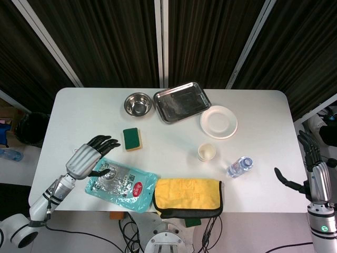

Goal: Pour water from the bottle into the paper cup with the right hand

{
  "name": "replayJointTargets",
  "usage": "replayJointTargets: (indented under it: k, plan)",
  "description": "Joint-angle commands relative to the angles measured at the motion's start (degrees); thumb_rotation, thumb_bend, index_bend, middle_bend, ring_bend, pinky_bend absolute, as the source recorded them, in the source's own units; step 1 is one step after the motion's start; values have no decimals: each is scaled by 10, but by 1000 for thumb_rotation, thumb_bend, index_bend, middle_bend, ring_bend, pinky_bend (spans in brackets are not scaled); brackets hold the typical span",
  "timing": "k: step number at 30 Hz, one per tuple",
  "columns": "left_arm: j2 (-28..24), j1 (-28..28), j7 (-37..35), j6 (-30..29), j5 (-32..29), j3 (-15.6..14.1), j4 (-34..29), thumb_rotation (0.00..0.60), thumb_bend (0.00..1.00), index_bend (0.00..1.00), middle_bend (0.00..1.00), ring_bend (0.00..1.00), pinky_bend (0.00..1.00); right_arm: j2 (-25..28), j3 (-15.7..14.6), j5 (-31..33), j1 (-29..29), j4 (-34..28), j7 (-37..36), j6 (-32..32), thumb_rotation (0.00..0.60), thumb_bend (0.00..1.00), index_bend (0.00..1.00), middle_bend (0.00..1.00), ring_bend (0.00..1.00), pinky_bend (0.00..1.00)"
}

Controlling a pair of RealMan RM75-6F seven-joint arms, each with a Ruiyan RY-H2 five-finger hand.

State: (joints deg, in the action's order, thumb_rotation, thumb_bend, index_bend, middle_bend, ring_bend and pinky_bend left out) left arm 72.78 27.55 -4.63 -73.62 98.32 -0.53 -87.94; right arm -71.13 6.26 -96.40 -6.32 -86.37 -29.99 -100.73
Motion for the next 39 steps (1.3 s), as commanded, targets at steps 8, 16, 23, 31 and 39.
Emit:
replayJointTargets:
  k: [8,16,23,31,39]
  plan:
    - [0,0,0,-2,0,-1,0,589,132,185,171,125,169,0,-2,-2,-1,-1,2,2,600,242,0,0,0,0]
    - [1,2,0,-1,0,-2,1,590,132,185,171,125,169,-3,-6,-2,0,1,5,5,600,242,0,0,0,0]
    - [1,1,-1,-2,-3,-3,3,593,132,185,171,124,168,-1,-7,9,2,4,6,13,600,242,0,0,0,0]
    - [3,-1,-2,-4,-7,-4,7,593,132,184,171,125,169,-5,-12,39,8,31,12,39,600,239,0,0,0,0]
    - [5,-13,-12,-10,-18,-8,24,595,132,185,171,125,167,-41,-27,92,22,96,0,95,600,237,0,0,0,0]
